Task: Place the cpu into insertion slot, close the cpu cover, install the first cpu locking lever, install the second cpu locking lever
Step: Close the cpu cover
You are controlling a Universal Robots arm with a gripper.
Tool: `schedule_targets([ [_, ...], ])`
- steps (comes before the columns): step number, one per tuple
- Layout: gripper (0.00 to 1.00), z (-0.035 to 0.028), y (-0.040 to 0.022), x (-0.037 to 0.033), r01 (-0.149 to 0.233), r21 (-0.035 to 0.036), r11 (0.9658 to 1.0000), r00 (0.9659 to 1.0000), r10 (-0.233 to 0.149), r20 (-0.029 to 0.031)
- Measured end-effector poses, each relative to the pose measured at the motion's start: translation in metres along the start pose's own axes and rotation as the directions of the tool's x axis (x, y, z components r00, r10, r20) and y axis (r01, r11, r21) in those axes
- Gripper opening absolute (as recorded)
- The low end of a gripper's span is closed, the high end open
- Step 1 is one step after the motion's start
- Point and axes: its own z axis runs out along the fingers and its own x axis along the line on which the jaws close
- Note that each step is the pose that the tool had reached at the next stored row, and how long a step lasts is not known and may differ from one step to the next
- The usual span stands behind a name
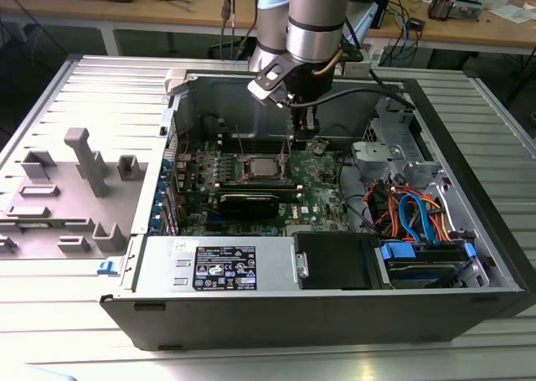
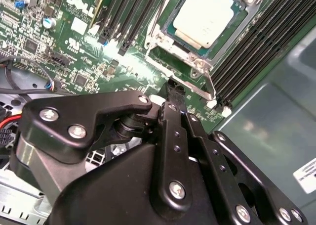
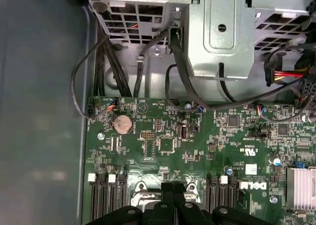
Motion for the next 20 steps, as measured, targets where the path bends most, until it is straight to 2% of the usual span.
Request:
schedule_targets([
  [9, 0.11, -0.0005, -0.0162, 0.0035, -0.004, -0.0089, 1.0, 1.0, 0.004, 0.0004],
  [16, 0.11, -0.0005, -0.0166, 0.0036, -0.004, -0.0077, 1.0, 1.0, 0.004, 0.0004],
  [17, 0.11, -0.0003, -0.0166, 0.0036, -0.004, -0.0022, 1.0, 1.0, 0.004, 0.0],
  [18, 0.11, -0.0001, -0.0166, 0.0036, -0.003, 0.0144, 0.9999, 1.0, 0.003, -0.0004],
  [19, 0.11, 0.0001, -0.0166, 0.0036, -0.003, 0.0243, 0.9997, 1.0, 0.003, -0.0008],
  [20, 0.11, 0.0002, -0.0166, 0.0036, -0.002, 0.0283, 0.9996, 1.0, 0.002, -0.0007],
])
